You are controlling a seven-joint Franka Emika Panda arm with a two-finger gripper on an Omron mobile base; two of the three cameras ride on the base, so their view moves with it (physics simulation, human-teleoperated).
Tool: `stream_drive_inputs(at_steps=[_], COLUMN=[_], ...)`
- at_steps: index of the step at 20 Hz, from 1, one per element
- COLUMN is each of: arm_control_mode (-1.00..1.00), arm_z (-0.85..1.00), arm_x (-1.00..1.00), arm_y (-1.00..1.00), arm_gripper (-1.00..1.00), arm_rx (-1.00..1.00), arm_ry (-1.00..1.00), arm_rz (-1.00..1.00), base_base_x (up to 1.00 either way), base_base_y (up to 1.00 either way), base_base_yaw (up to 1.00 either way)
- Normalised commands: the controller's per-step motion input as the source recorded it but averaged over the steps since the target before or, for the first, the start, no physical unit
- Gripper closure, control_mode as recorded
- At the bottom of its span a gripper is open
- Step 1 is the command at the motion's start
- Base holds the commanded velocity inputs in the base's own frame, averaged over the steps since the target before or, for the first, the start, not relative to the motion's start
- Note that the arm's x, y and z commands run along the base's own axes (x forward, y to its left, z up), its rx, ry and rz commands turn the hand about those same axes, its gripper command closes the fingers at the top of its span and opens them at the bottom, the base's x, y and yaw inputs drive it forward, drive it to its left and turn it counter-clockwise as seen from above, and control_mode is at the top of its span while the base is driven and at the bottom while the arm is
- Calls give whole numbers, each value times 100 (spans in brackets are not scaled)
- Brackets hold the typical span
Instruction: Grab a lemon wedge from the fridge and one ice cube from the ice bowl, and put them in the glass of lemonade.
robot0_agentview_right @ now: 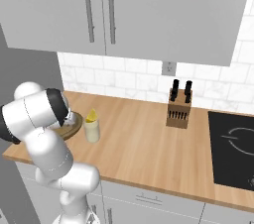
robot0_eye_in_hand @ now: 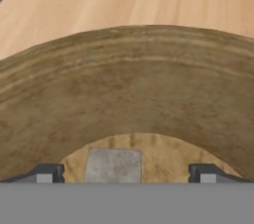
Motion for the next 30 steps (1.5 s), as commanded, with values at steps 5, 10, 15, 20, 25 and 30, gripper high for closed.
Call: stream_drive_inputs(at_steps=[5, 10, 15, 20, 25, 30], arm_control_mode=[-100, -100, -100, -100, -100, -100], arm_z=[0, -14, -15, -21, -2, 0], arm_x=[0, 0, 0, -5, 0, 0], arm_y=[0, 0, 4, 0, 0, 0], arm_gripper=[-100, -100, -100, -100, -100, 100], arm_rx=[0, 0, 0, 0, 0, 0], arm_ry=[0, 0, 0, 8, 13, 0], arm_rz=[0, 0, 0, 0, 0, 0], base_base_x=[0, 0, 0, 0, 0, 0], base_base_y=[0, 0, 0, 0, 0, 0], base_base_yaw=[0, 0, 0, 0, 0, 0])
